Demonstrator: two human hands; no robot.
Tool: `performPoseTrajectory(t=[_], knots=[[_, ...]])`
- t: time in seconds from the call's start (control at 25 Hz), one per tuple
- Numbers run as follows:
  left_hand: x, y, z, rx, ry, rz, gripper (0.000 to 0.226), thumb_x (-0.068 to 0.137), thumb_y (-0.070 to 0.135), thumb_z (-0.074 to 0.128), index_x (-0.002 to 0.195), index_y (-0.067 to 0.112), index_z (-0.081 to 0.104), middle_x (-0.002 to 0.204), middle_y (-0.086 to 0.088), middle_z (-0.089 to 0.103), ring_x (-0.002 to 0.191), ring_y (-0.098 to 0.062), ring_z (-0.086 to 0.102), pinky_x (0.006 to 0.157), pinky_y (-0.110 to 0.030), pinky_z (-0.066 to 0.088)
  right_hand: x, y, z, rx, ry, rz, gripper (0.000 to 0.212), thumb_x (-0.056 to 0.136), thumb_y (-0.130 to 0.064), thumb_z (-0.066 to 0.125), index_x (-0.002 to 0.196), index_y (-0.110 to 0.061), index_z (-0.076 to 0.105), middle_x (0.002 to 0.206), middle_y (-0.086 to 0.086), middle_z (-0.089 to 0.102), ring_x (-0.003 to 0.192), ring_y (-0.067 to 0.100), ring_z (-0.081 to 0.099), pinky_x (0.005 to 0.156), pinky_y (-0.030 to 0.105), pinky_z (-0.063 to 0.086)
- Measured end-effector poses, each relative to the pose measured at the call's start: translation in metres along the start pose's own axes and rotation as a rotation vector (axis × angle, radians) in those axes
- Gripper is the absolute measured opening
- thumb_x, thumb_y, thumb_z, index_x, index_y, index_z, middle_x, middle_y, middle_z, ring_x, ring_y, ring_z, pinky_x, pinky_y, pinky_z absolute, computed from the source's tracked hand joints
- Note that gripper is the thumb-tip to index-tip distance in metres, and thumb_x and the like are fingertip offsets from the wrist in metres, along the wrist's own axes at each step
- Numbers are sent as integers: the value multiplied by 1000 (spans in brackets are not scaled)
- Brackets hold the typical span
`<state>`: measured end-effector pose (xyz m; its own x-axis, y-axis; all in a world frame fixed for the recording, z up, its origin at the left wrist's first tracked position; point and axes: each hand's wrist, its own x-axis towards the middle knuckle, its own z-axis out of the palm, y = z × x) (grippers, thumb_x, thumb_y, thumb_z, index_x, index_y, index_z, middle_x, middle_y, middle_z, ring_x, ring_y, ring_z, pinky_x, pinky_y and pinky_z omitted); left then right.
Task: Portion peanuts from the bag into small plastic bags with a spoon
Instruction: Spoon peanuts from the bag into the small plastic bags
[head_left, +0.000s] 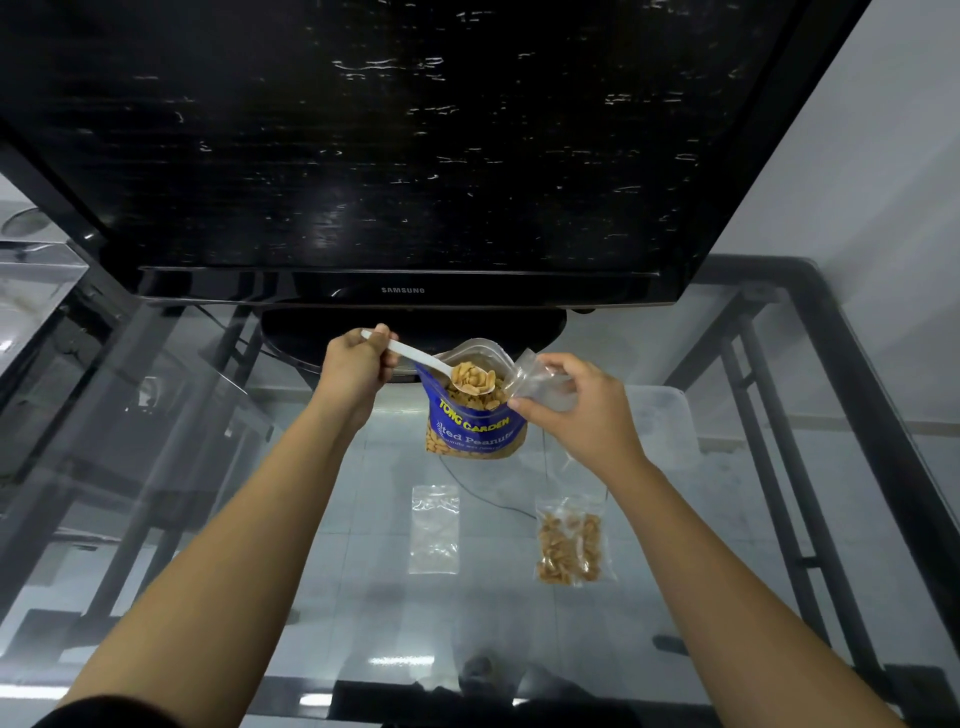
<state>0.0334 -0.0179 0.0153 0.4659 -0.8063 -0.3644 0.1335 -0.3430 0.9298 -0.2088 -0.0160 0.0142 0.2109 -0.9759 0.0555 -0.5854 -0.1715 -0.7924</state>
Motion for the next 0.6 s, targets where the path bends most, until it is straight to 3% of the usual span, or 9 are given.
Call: performPoseTrajectory(t=[0.12, 0.28, 0.6], knots=[[0, 12, -5, -56, 1, 22, 25, 98, 18, 43, 77, 13, 56, 63, -1, 46, 56, -8, 42, 54, -19, 37, 6, -3, 3, -68, -23, -48, 50, 68, -39, 79, 110, -18, 61, 106, -1, 65, 90, 7, 52, 65, 9, 40], [-1, 31, -10, -107, -48, 49, 22, 97, 19, 44, 80, 13, 58, 65, 1, 46, 57, -6, 43, 57, -18, 38, 9, -8, 8, -80, -22, -66, 48, 68, -38, 79, 108, -18, 62, 105, 1, 65, 93, 14, 58, 70, 27, 50], [-10, 58, 15, 206, -200, 190, 24, 96, 21, 46, 78, 15, 60, 66, 1, 52, 56, -5, 48, 55, -17, 39, 9, -14, 25, 42, -1, -51, 49, 67, -39, 79, 108, -21, 61, 102, -3, 67, 92, 10, 59, 72, 23, 48]])
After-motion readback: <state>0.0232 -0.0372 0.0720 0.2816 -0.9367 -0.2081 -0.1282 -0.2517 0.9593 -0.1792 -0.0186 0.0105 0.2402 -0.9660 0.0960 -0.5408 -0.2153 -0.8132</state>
